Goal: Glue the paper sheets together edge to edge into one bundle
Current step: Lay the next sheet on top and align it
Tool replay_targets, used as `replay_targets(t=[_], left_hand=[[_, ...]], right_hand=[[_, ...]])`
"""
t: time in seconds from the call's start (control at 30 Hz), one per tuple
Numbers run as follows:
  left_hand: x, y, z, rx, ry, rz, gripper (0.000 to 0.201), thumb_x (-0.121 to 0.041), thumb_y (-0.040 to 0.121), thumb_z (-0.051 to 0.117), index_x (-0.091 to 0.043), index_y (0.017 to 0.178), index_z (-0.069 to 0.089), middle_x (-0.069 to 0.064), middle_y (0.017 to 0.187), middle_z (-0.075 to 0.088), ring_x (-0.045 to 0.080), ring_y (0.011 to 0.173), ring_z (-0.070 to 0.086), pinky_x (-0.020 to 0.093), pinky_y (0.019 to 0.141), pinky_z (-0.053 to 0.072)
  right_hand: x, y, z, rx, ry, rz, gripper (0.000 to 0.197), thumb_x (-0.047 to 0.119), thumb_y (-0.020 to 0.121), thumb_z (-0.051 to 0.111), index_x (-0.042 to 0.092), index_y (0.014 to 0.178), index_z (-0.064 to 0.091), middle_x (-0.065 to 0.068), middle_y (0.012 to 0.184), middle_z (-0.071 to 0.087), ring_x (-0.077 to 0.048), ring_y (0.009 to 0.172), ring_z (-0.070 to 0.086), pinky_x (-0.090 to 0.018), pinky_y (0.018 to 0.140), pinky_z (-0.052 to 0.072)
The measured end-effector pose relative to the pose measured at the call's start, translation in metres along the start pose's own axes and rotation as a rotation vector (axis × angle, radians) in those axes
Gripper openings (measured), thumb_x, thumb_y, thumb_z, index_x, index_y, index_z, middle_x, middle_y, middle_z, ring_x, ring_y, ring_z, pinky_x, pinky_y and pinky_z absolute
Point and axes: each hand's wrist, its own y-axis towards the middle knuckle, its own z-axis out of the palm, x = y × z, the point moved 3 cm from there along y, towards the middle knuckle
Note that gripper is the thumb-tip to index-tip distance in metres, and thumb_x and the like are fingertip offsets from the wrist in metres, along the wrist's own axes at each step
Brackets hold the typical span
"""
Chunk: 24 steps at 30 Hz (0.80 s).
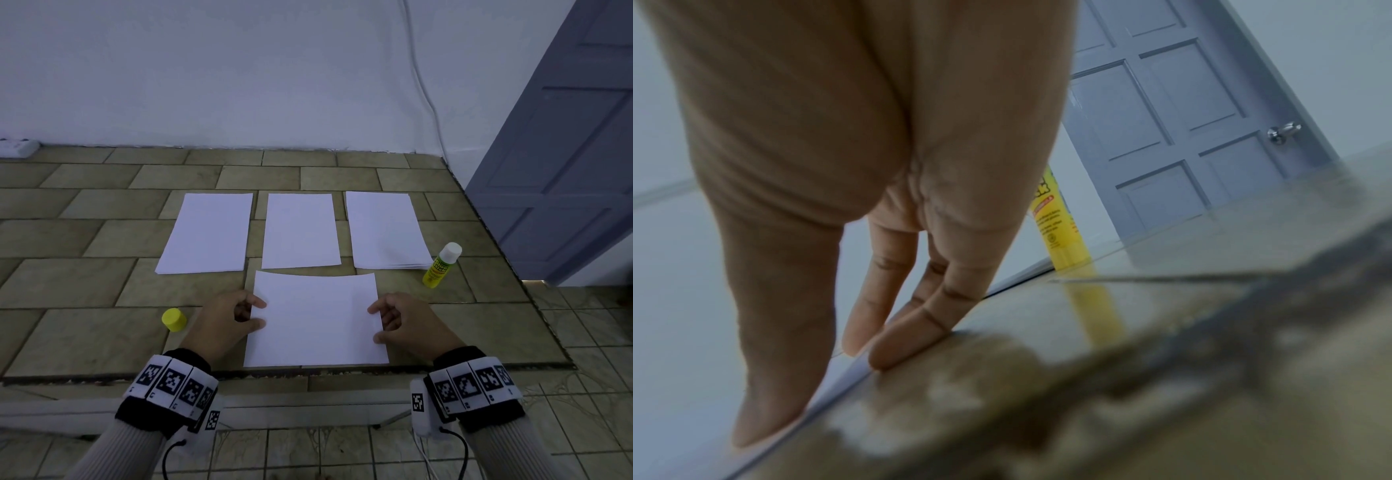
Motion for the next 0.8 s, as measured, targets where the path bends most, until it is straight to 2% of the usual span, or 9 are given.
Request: replay_targets(t=[0.23,0.33,0.4,0.47,0.5,0.57,0.63,0.73,0.8], left_hand=[[0.0,-0.001,0.001,0.0,0.061,0.012,0.023,-0.022,0.082,0.077,-0.03,0.097,0.062,-0.007,0.092,0.061,0.011,0.085,0.057,0.011,0.067,0.04],[0.002,0.002,0.0,-0.003,0.292,0.02,0.035,-0.033,0.082,0.075,-0.026,0.113,0.061,-0.003,0.119,0.052,0.015,0.108,0.051,0.027,0.087,0.047],[-0.001,0.005,0.002,-0.032,0.417,0.075,0.049,-0.037,0.083,0.072,-0.021,0.127,0.056,0.005,0.141,0.044,0.024,0.13,0.041,0.038,0.103,0.04],[-0.006,0.006,0.011,-0.021,0.477,0.118,0.059,-0.046,0.091,0.056,-0.018,0.142,0.043,0.008,0.158,0.024,0.024,0.147,0.018,0.041,0.116,0.024],[-0.008,0.006,0.017,-0.002,0.507,0.126,0.068,-0.057,0.094,0.039,-0.017,0.148,0.033,0.007,0.162,0.013,0.021,0.15,0.006,0.042,0.12,0.015],[-0.008,0.008,0.032,0.034,0.571,0.128,0.091,-0.069,0.085,-0.002,-0.012,0.155,0.015,0.004,0.163,-0.001,0.014,0.148,-0.012,0.046,0.122,0.003],[-0.002,0.01,0.042,0.033,0.622,0.125,0.104,-0.072,0.076,-0.025,-0.01,0.155,0.003,0.004,0.163,-0.006,0.01,0.143,-0.019,0.048,0.121,-0.003],[0.005,0.013,0.048,-0.017,0.632,0.135,0.104,-0.07,0.078,-0.027,-0.007,0.154,0.007,0.006,0.163,0.001,0.012,0.145,-0.011,0.051,0.12,-0.001],[0.007,0.013,0.048,-0.032,0.615,0.142,0.1,-0.068,0.084,-0.022,-0.006,0.154,0.013,0.007,0.162,0.006,0.014,0.146,-0.006,0.051,0.119,0.002]], right_hand=[[0.003,0.0,0.0,-0.008,-0.052,0.0,0.039,0.011,0.072,0.081,0.022,0.104,0.061,-0.002,0.098,0.056,-0.012,0.082,0.057,-0.014,0.07,0.05],[0.006,0.001,0.003,0.016,-0.186,0.027,0.042,0.018,0.076,0.078,0.023,0.113,0.06,0.001,0.105,0.045,-0.011,0.092,0.048,-0.017,0.082,0.044],[0.011,0.001,0.002,0.03,-0.269,0.048,0.044,0.022,0.078,0.076,0.023,0.119,0.059,0.003,0.107,0.037,-0.013,0.106,0.04,-0.024,0.094,0.041],[0.017,-0.001,0.002,0.045,-0.341,0.068,0.045,0.024,0.08,0.074,0.022,0.121,0.058,0.002,0.109,0.036,-0.017,0.115,0.036,-0.029,0.099,0.038],[0.022,-0.002,0.002,0.051,-0.387,0.074,0.044,0.024,0.081,0.072,0.022,0.122,0.057,0.001,0.112,0.038,-0.018,0.117,0.036,-0.03,0.1,0.038],[0.03,-0.004,0.004,0.032,-0.518,0.061,0.04,0.028,0.084,0.067,0.023,0.123,0.056,-0.001,0.122,0.042,-0.019,0.119,0.036,-0.03,0.099,0.04],[0.041,-0.004,0.011,-0.039,-0.604,0.004,0.038,0.036,0.089,0.059,0.022,0.124,0.055,-0.002,0.133,0.042,-0.02,0.124,0.036,-0.032,0.099,0.041],[0.064,0.001,0.038,-0.012,-0.494,-0.088,0.055,0.049,0.098,0.039,0.019,0.144,0.037,-0.001,0.158,0.019,-0.019,0.145,0.014,-0.038,0.118,0.017],[0.082,0.009,0.069,0.071,-0.487,-0.157,0.071,0.061,0.094,0.015,0.018,0.152,0.018,0.001,0.161,0.002,-0.015,0.148,-0.003,-0.043,0.12,-0.001]])
